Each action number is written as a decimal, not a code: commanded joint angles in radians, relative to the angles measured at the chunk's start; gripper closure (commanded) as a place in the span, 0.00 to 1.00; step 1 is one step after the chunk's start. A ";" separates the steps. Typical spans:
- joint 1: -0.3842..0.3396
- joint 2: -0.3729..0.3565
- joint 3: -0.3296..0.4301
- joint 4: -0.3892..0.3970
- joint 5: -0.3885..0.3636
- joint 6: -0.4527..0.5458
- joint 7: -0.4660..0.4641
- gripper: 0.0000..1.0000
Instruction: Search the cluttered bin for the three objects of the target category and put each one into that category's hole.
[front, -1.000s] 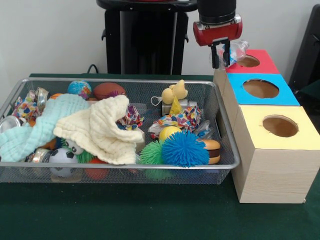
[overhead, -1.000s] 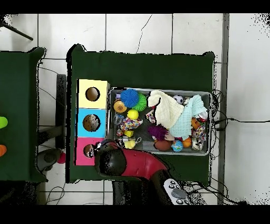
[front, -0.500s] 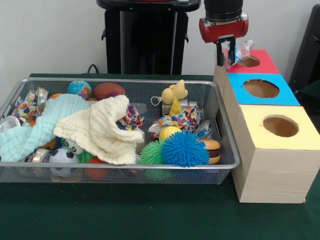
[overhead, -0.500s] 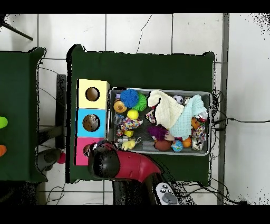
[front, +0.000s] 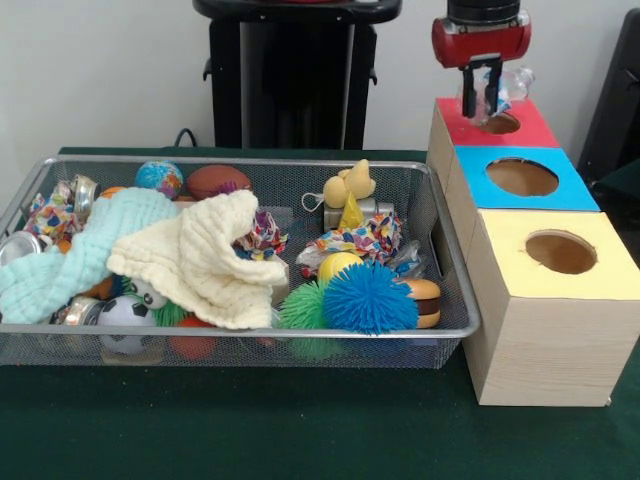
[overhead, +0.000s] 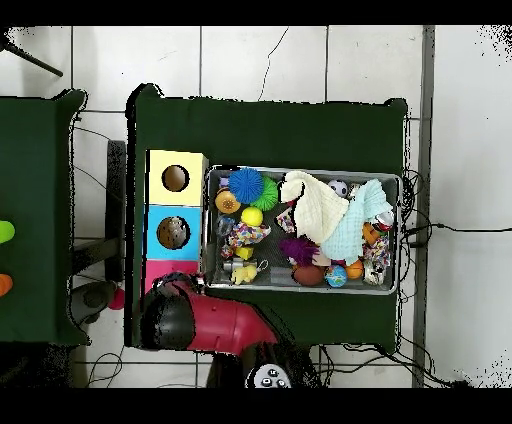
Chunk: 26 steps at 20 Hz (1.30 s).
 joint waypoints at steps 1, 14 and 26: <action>0.064 -0.014 -0.068 -0.089 0.096 0.154 0.333 1.00; 0.043 0.045 -0.046 -0.112 0.144 0.070 0.252 1.00; 0.056 0.074 -0.071 -0.238 0.127 0.118 0.234 1.00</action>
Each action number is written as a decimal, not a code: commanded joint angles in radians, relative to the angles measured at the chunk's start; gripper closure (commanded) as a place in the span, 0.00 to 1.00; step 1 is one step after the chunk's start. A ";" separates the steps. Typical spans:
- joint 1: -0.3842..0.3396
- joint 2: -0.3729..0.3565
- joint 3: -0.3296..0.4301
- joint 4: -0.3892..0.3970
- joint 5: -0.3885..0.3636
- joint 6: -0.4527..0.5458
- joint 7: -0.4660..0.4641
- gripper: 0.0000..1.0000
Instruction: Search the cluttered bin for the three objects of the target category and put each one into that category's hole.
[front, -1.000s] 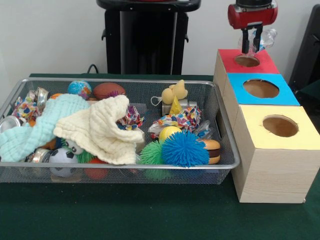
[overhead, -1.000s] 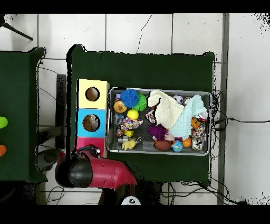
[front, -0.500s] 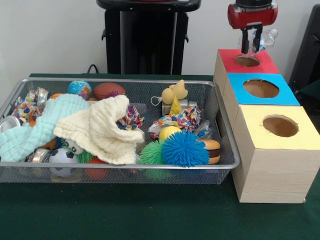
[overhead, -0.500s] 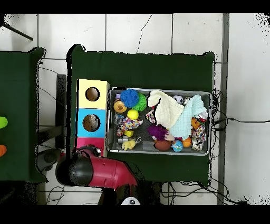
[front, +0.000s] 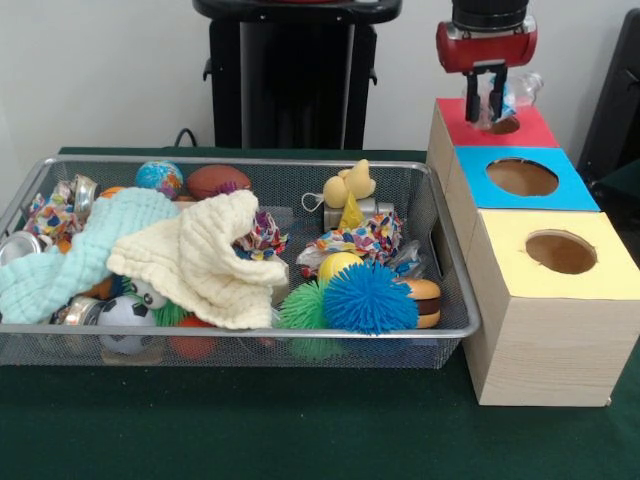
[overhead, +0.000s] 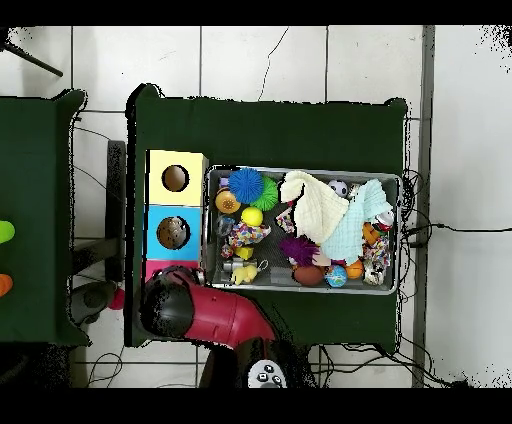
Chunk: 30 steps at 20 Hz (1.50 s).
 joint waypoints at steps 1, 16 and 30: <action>0.030 0.045 -0.027 -0.199 0.053 0.074 0.253 1.00; 0.171 0.073 -0.168 -0.374 0.100 0.270 0.376 1.00; 0.039 0.160 -0.038 -0.235 0.028 0.018 0.220 1.00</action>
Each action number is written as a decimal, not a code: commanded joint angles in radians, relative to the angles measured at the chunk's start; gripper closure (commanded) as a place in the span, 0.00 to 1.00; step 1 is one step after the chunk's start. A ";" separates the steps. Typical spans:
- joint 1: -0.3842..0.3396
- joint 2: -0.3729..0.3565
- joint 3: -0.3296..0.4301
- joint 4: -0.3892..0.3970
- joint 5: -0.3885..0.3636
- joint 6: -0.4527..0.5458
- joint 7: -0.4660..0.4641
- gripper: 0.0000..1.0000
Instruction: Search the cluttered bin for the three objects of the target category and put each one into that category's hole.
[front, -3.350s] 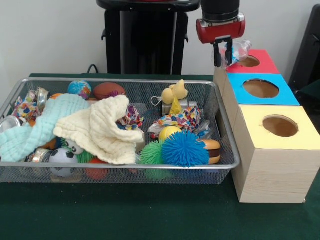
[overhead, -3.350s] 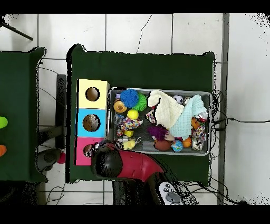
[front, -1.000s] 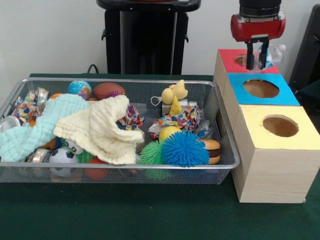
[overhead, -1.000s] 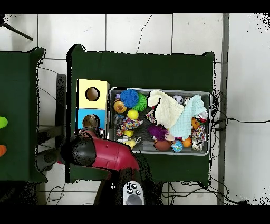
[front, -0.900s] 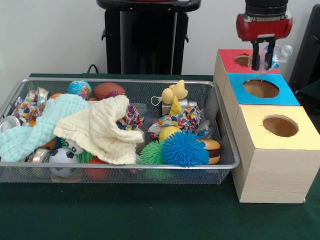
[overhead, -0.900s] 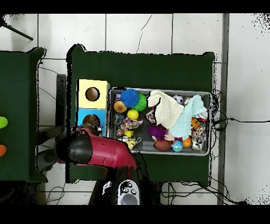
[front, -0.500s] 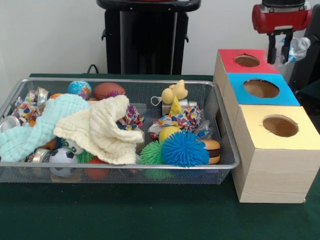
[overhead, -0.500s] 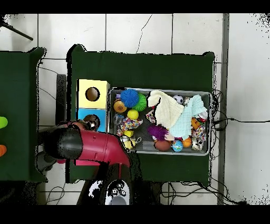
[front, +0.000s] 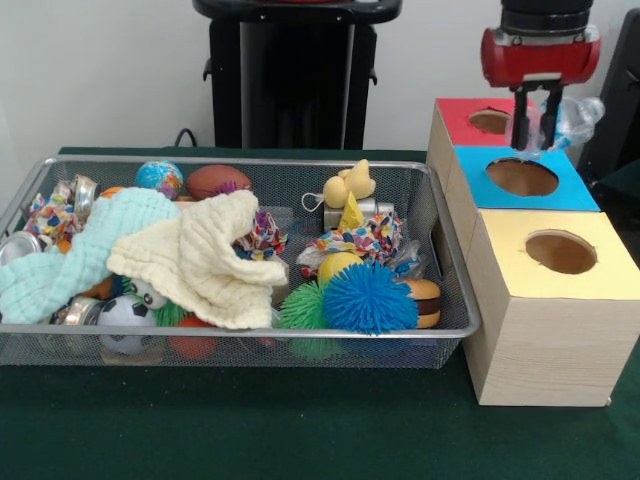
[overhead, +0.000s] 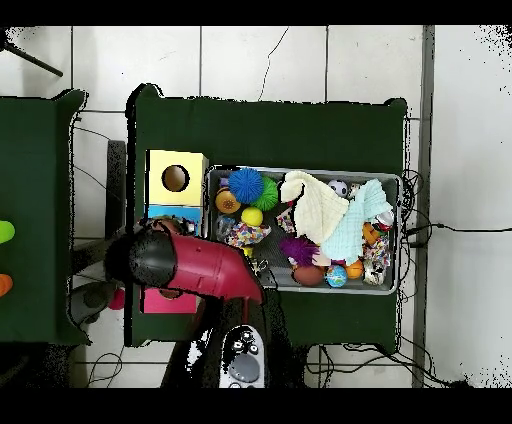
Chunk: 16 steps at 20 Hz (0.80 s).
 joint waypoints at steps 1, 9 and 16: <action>-0.096 0.065 0.113 0.089 -0.029 -0.102 0.132 1.00; -0.099 0.071 0.104 0.095 -0.070 -0.107 0.133 1.00; -0.081 0.058 0.108 0.093 0.004 -0.038 0.216 1.00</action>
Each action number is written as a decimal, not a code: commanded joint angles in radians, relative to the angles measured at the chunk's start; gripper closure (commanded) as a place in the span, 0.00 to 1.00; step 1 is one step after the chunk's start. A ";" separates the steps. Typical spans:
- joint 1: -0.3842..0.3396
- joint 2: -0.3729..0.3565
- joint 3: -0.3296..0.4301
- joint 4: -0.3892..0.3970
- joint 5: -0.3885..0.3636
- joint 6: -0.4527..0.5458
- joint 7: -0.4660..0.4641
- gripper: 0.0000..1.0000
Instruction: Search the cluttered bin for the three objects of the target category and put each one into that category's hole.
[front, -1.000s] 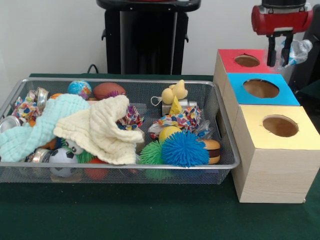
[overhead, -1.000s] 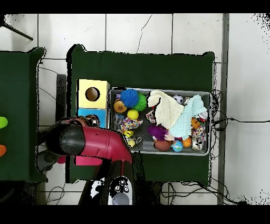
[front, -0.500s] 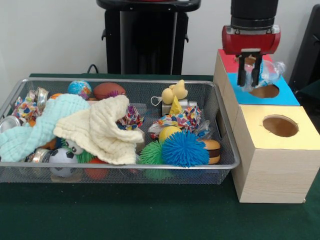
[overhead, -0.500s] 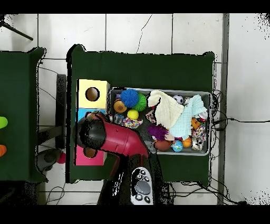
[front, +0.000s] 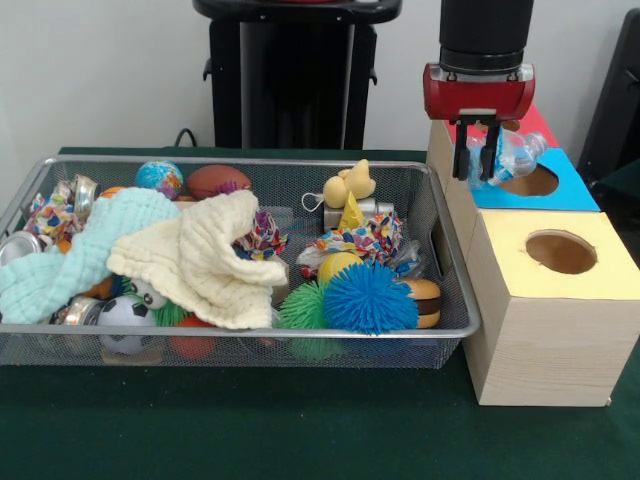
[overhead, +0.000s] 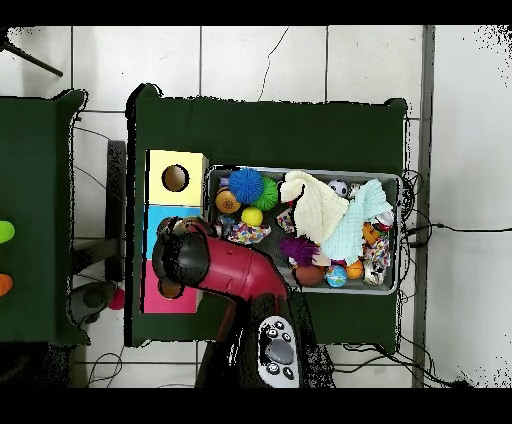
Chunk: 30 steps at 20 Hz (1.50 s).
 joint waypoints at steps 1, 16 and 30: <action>0.012 0.019 0.078 0.042 0.031 0.058 0.219 1.00; 0.066 0.038 0.014 -0.024 0.002 0.092 0.214 1.00; 0.063 0.024 0.018 -0.011 0.019 0.123 0.213 1.00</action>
